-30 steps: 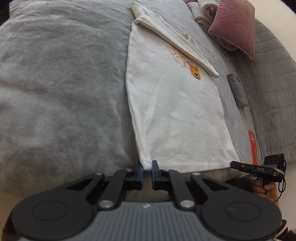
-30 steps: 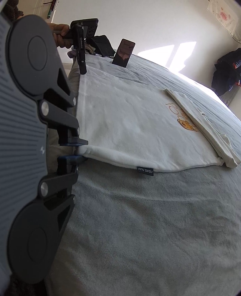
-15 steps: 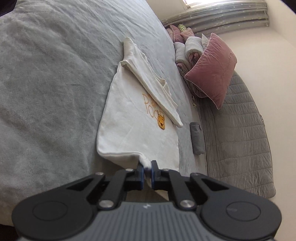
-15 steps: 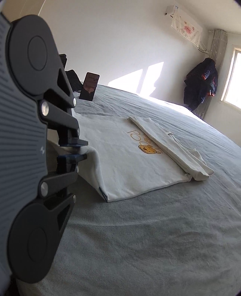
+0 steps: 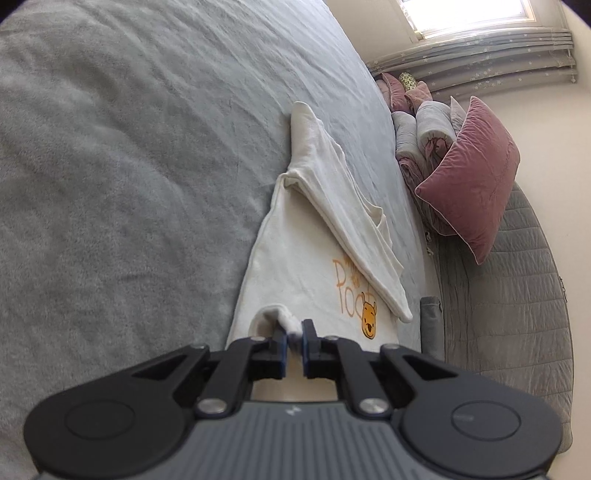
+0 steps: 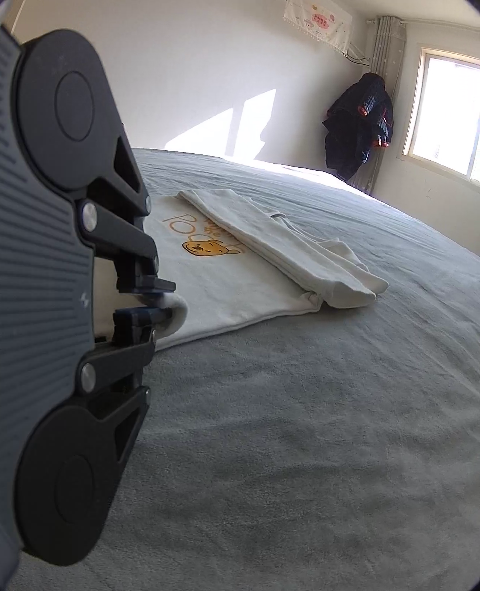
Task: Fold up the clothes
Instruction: 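Lift the hem with both grippers and fold it up over the shirt body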
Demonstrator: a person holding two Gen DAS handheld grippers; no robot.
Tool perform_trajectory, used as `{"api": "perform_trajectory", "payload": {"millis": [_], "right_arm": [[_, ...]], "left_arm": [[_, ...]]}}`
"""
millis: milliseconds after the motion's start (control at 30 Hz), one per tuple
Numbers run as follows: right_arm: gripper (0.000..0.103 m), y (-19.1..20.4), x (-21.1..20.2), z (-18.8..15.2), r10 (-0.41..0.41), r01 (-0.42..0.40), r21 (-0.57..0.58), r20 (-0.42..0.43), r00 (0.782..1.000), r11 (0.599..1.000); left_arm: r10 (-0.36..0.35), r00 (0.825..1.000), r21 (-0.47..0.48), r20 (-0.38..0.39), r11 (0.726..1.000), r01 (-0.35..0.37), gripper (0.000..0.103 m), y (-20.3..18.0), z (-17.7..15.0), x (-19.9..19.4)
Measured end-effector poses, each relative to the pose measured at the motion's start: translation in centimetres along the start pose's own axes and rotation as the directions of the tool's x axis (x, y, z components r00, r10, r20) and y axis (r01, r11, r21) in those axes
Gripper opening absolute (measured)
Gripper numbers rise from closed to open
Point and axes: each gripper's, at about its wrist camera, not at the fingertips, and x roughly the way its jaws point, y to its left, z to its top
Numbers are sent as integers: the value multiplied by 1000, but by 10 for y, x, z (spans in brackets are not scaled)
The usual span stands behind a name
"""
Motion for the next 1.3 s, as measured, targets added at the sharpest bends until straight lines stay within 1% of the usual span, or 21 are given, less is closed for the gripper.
{"api": "perform_trajectory", "payload": {"millis": [67, 100, 133, 167, 233, 267, 300, 433, 500, 567, 667, 800, 867, 900, 933, 967, 1033, 1067, 1100, 1167, 1300], "right_arm": [[11, -6, 1, 4, 15, -15, 18, 1, 1000, 1000], [14, -8, -1, 5, 33, -33, 22, 6, 999, 999], [16, -10, -5, 6, 49, -49, 21, 16, 999, 999], [19, -12, -9, 7, 62, -63, 17, 33, 998, 998], [28, -15, -20, 9, 83, -84, 4, 69, 994, 996], [41, -15, -26, 10, 80, -80, -11, 89, 993, 997], [45, -14, -29, 9, 73, -69, -35, 103, 992, 997], [45, -3, -32, -2, 21, 7, -185, 150, 988, 983], [45, 5, -24, -10, -13, 57, -280, 154, 988, 958], [45, 15, -13, -20, -53, 108, -381, 152, 987, 918], [45, 26, 2, -33, -100, 168, -509, 158, 982, 844], [44, 31, 19, -57, -163, 246, -639, 187, 969, 729], [38, 36, 28, -58, -187, 282, -662, 212, 959, 694], [28, 36, 30, -54, -192, 295, -661, 225, 955, 690], [17, 37, 31, -50, -198, 309, -660, 239, 951, 685], [15, 37, 32, -47, -200, 316, -656, 248, 948, 685], [14, 37, 30, -44, -194, 313, -643, 251, 948, 699], [13, 38, 28, -45, -195, 316, -642, 255, 947, 699], [13, 38, 27, -45, -195, 319, -642, 259, 946, 697], [13, 39, 26, -47, -195, 322, -647, 263, 945, 691], [15, 40, 28, -49, -198, 330, -646, 270, 942, 688]], "left_arm": [[-14, 1000, 27, 20, 1000, 13, 8, 2, 0, -1], [-36, 998, 31, 41, 999, 35, 10, 6, -1, -4], [-60, 996, 34, 63, 998, 58, 15, 10, -2, -7], [-84, 993, 38, 85, 996, 81, 23, 14, -3, -10], [-85, 990, 28, 112, 996, 83, 27, 20, -3, -15], [-84, 989, 23, 125, 996, 82, 28, 23, -2, -18], [-74, 988, 39, 138, 997, 69, 28, 21, -1, -20], [-24, 982, 133, 186, 991, -1, 36, 10, 1, -24], [5, 980, 188, 197, 981, -43, 40, 4, 0, -22], [32, 980, 244, 198, 967, -80, 42, -2, -2, -18], [75, 975, 320, 207, 937, -140, 42, -10, -8, -13], [140, 963, 410, 229, 884, -226, 38, -16, -18, -6], [162, 958, 445, 236, 858, -255, 31, -18, -22, -3], [172, 954, 451, 244, 851, -269, 29, -17, -23, -4], [182, 950, 455, 253, 844, -283, 23, -17, -23, -4], [186, 948, 456, 259, 842, -290, 17, -17, -23, -5], [182, 943, 461, 278, 836, -297, 12, -17, -25, -9], [178, 942, 468, 285, 832, -298, 12, -17, -26, -10], [177, 939, 479, 294, 823, -305, 12, -20, -27, -9], [188, 931, 509, 312, 795, -331, 13, -25, -30, -6], [211, 919, 543, 334, 754, -370, 15, -32, -35, 0]]}}
